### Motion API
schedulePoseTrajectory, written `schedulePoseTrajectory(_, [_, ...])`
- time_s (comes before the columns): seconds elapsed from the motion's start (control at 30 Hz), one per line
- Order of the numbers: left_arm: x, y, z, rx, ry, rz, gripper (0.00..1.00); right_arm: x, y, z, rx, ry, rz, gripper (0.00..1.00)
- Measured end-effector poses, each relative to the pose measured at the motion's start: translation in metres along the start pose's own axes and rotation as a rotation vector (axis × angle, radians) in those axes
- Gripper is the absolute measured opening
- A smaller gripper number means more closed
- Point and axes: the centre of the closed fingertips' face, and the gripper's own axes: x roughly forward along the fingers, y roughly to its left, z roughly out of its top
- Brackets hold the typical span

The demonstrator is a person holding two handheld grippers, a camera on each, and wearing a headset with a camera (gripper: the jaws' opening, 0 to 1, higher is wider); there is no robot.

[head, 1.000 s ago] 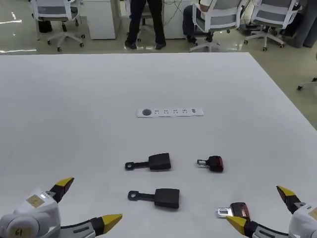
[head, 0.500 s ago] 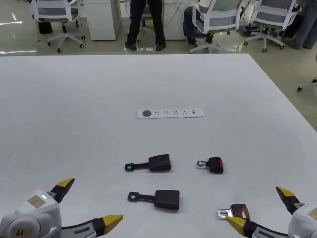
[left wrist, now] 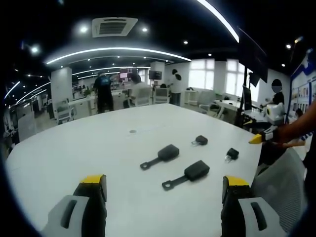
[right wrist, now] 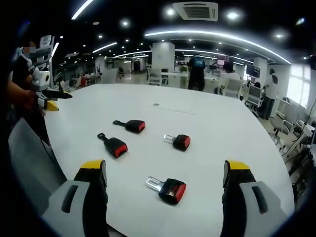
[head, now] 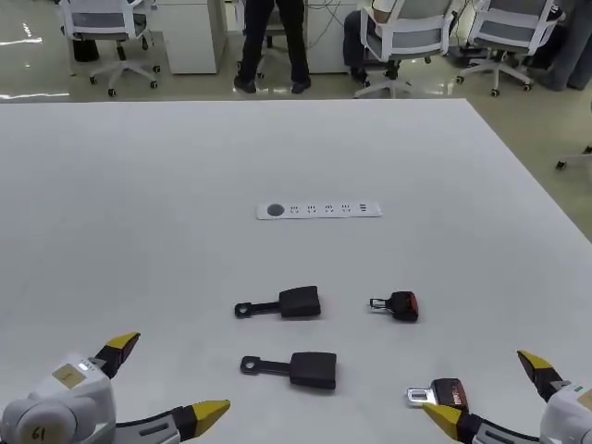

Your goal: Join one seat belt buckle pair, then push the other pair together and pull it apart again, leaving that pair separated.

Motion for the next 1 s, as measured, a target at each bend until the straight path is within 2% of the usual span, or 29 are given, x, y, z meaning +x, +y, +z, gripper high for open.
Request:
schedulePoseTrajectory(0.33, [0.0005, 0.0023, -0.0014, -0.001, -0.002, 0.001, 1.00, -0.0007, -0.0013, 0.0005, 0.002, -0.003, -0.002, 1.00])
schedulePoseTrajectory(1.0, [-0.0002, -0.0006, -0.0001, -0.003, 0.003, 0.002, 1.00, -0.0021, -0.0042, -0.0022, 0.012, 0.003, -0.011, 1.00])
